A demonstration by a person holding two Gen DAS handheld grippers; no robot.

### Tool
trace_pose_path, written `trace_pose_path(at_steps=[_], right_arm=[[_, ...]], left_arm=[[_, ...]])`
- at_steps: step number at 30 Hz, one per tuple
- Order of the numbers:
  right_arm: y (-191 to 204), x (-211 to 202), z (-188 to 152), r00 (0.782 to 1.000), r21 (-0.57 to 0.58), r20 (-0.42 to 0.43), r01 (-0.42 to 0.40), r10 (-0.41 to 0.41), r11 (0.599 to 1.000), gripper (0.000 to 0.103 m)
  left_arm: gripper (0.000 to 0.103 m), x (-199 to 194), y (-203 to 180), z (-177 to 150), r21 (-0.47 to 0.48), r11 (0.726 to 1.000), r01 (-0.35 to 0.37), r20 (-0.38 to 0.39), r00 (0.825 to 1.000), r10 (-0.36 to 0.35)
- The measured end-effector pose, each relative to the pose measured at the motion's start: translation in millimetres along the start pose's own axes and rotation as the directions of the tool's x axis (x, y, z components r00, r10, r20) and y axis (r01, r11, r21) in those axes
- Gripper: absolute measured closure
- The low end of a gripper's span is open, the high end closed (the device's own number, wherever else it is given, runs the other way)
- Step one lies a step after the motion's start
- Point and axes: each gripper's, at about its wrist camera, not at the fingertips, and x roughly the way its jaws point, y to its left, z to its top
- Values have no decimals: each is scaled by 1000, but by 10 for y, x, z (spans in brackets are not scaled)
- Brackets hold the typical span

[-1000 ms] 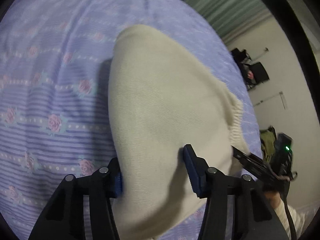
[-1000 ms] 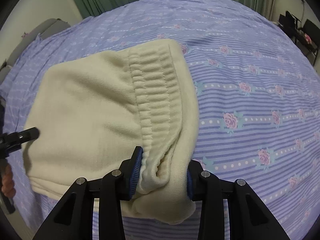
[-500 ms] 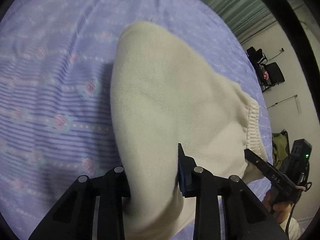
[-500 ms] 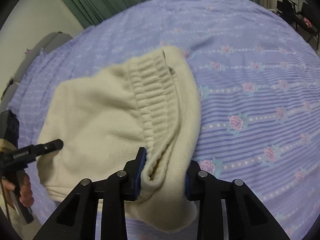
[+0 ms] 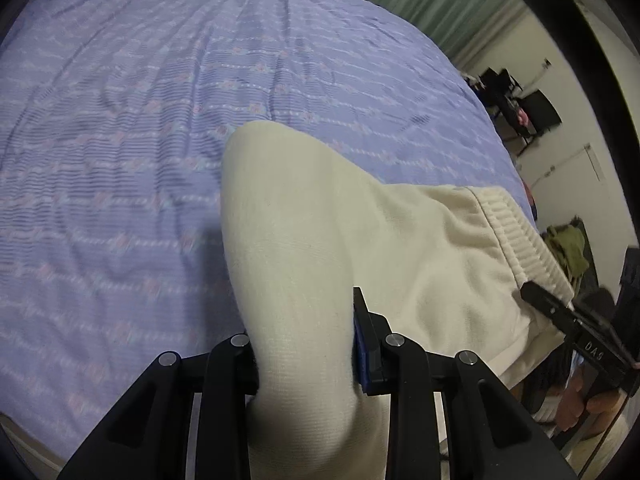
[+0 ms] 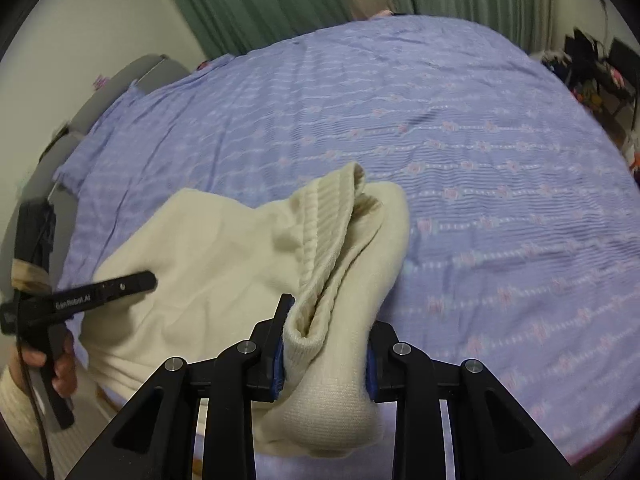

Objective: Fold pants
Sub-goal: 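Lift the folded stack with both grippers and carry it toward the pillows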

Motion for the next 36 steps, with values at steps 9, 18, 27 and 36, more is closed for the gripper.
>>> trace_pose_path(at_steps=[9, 18, 27, 36], right_arm=[[559, -996, -368, 996, -51, 92, 2, 2, 999, 73], [1098, -1579, -384, 972, -163, 216, -56, 91, 985, 73], [1795, -1659, -474, 964, -262, 219, -94, 154, 961, 73], [2911, -1281, -664, 966, -229, 220, -86, 138, 970, 73]], left_arm=[[74, -1086, -151, -488, 57, 998, -23, 101, 995, 17], [74, -1961, -101, -735, 33, 996, -87, 255, 964, 76], [74, -2406, 420, -1031, -48, 995, -87, 300, 949, 97], [74, -2759, 1639, -1046, -31, 996, -78, 292, 953, 84]])
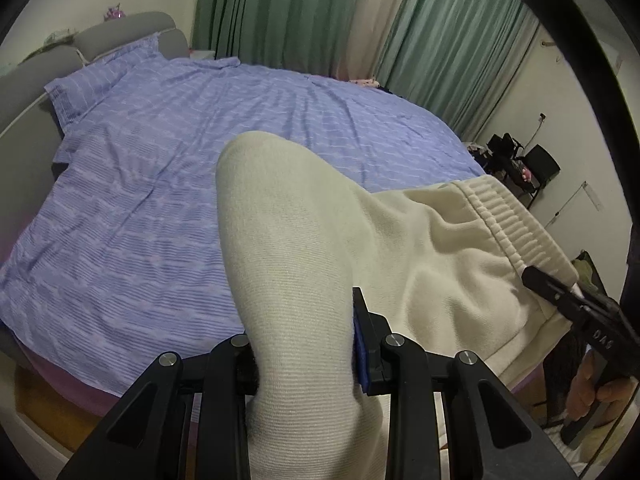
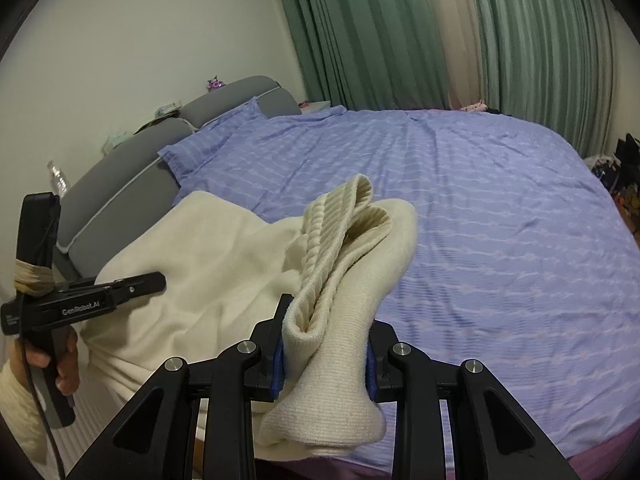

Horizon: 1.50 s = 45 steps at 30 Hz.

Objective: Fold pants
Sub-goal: 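Lift the folded stack with both grippers and carry it toward the pillows, then lower the stack onto the bed and open both grippers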

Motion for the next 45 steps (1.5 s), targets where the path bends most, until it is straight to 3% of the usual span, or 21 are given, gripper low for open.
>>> trace_pose_path(at_steps=[4, 8, 20, 28, 39, 42, 45], right_arm=[[545, 303, -33, 1000, 73, -23, -2, 4, 997, 74], [1083, 706, 0, 998, 110, -63, -15, 22, 994, 73], [2012, 1971, 275, 979, 4, -196, -53, 53, 999, 74], [2280, 2958, 550, 964, -4, -261, -53, 50, 999, 73], [2359, 4179, 668, 956, 20, -293, -1, 7, 1000, 73], [2324, 4460, 559, 944, 36, -329, 17, -4, 999, 72], [2277, 4714, 336, 911, 63, -413, 16, 11, 998, 72]], left_arm=[[74, -67, 659, 175, 66, 998, -13, -32, 999, 15], [74, -63, 1264, 329, 73, 997, -26, -76, 997, 32], [74, 352, 2759, 574, 3, 998, -60, -149, 987, 59], [74, 917, 3516, 994, -17, 997, -72, -186, 980, 67], [73, 1894, 4163, 1556, 104, 991, -86, -195, 975, 105], [72, 2251, 4340, 1480, 115, 986, -119, -240, 960, 144], [71, 2559, 4524, 1263, 86, 985, -149, -322, 932, 169]])
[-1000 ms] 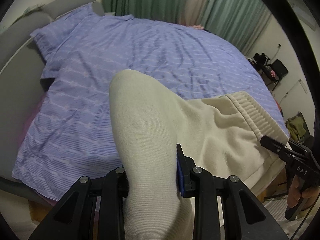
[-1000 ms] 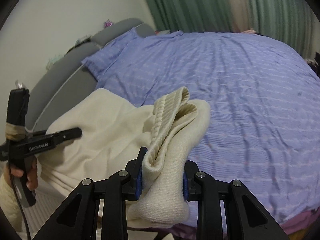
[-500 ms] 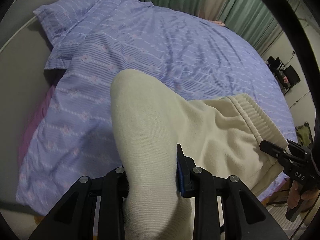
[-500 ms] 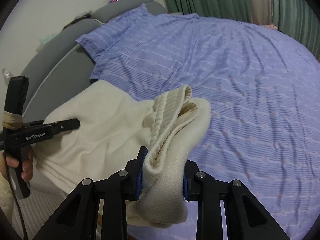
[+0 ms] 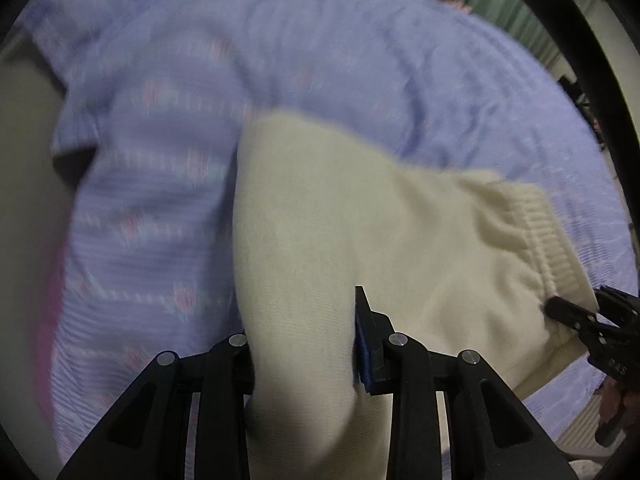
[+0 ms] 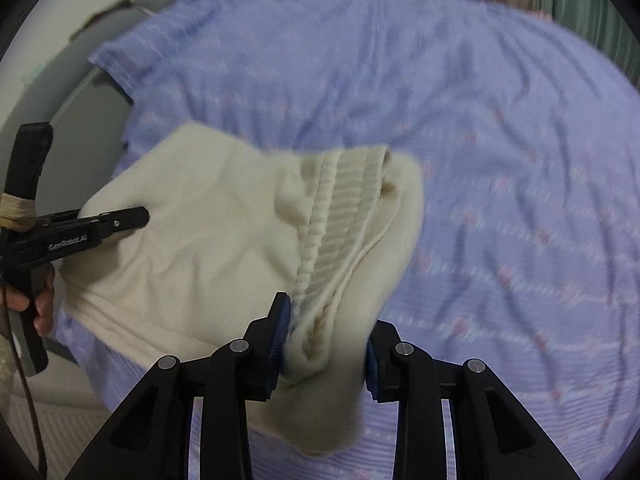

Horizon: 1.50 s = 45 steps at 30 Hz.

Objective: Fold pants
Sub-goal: 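Lower the stack onto the bed and open both grippers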

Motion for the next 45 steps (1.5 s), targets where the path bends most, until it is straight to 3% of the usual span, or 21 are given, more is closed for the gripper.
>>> trace_pose_path(at_steps=[2, 6, 10, 14, 18, 21, 26, 28, 31, 35, 43, 45], right_arm=[[-26, 179, -126, 998, 3, -66, -3, 3, 1000, 71], [-150, 268, -328, 997, 48, -82, 2, 2, 999, 60], [-233, 250, -342, 997, 66, -75, 21, -16, 998, 43], [-287, 80, -317, 994, 37, -42, 98, -96, 995, 38], [-416, -215, -352, 990, 22, 1, 138, -138, 990, 38], [-429, -491, -331, 989, 6, 66, 129, -129, 992, 38], [-369, -735, -30, 987, -35, 163, -1, 6, 999, 43], [-346, -678, 135, 985, -41, 169, -31, 37, 999, 52], [-314, -466, 354, 987, -61, 154, -39, 48, 997, 56], [-326, -82, 547, 993, -62, 104, -57, 64, 996, 65], [-535, 386, 636, 992, 72, 35, -123, 120, 990, 66], [-624, 422, 624, 986, 115, 15, -168, 167, 979, 66]], left_arm=[[69, 122, 45, -127, -11, 1000, -5, -30, 1000, 5], [56, 148, 156, -327, -59, 998, 3, -16, 1000, -4], [46, 92, 76, -422, -19, 996, -90, 3, 996, 90], [39, -78, -39, -568, 9, 980, -198, 36, 980, 197], [38, -345, -166, -720, -9, 977, -211, 66, 975, 211], [31, -582, -360, -783, 4, 975, -224, 104, 969, 222], [27, -882, -831, -842, 28, 983, -182, 226, 959, 172], [27, -903, -1004, -797, 19, 983, -184, 269, 948, 172], [27, -842, -1146, -670, -12, 986, -166, 305, 939, 162], [27, -620, -1185, -482, -70, 989, -133, 300, 942, 148], [27, -354, -1130, -381, -95, 987, -133, 271, 950, 154], [27, -335, -1120, -374, -99, 987, -126, 265, 953, 149]])
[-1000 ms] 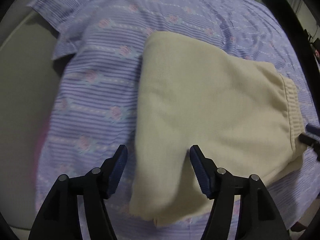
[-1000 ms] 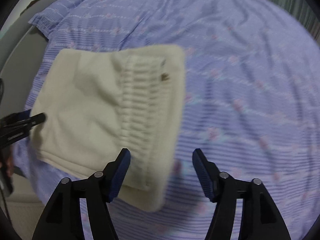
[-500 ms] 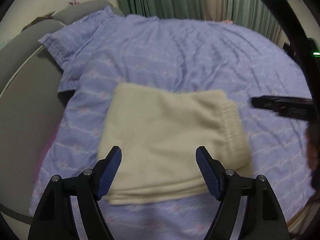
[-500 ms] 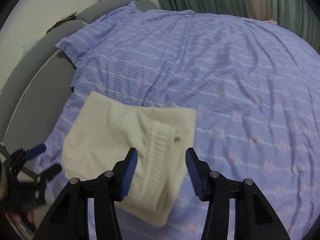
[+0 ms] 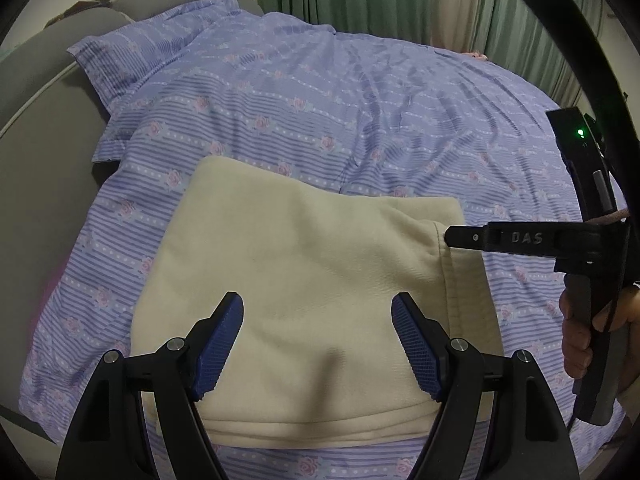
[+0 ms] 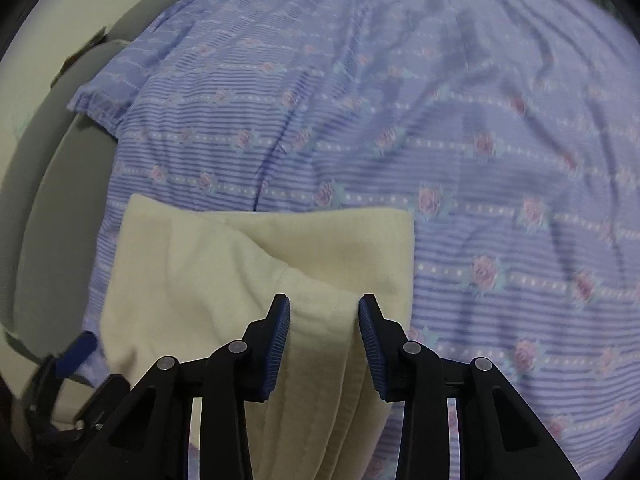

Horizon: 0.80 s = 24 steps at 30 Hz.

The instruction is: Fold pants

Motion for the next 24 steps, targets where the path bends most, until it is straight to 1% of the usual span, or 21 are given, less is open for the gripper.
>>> trace_pose_path(at_steps=[2, 5, 7, 8, 11, 12, 15, 17, 18, 20, 21, 23, 24], right_arm=[[-65, -2, -14, 1000, 48, -11, -23, 24, 999, 66], [-55, 26, -16, 999, 63, -27, -42, 43, 997, 66], [-31, 7, -9, 999, 50, -19, -48, 49, 998, 72], [-9, 16, -1, 999, 38, -23, -38, 38, 999, 74], [37, -39, 20, 1000, -9, 10, 7, -7, 1000, 92], [55, -86, 24, 1000, -22, 26, 18, -18, 1000, 95], [198, -231, -21, 988, -94, 102, 128, -119, 987, 95], [237, -152, -47, 978, -123, 98, 195, -184, 973, 95], [217, -112, -43, 976, -116, 87, 207, -197, 971, 95], [120, -56, -57, 975, -64, 70, 213, -209, 975, 95], [77, -44, -64, 975, -52, 61, 216, -212, 975, 93], [41, -79, -90, 969, -54, 65, 242, -239, 969, 90], [29, -143, -113, 965, -58, 79, 255, -250, 965, 80]], left_arm=[[27, 17, -9, 4, -4, 1000, 8, -2, 1000, -8], [27, 49, -42, 26, 0, 1000, 0, -3, 1000, 0], [27, 71, -61, 53, 0, 1000, 6, -5, 1000, -6], [27, 74, -69, 60, 0, 1000, 9, -4, 1000, -9], [27, 70, -101, 81, 11, 1000, 8, 0, 1000, -8], [27, 62, -110, 83, 15, 1000, 7, 5, 1000, -7], [27, 55, -134, 80, 26, 1000, -1, 18, 1000, 1], [27, 80, -141, 71, 33, 999, -12, 10, 1000, 12], [27, 90, -137, 67, 34, 999, -15, 6, 1000, 15], [27, 94, -128, 49, 36, 999, -19, 0, 1000, 19], [27, 89, -124, 42, 38, 999, -23, 0, 1000, 23], [27, 63, -118, 24, 40, 999, -38, 0, 999, 38], [27, 43, -118, 17, 40, 998, -41, 1, 999, 41]])
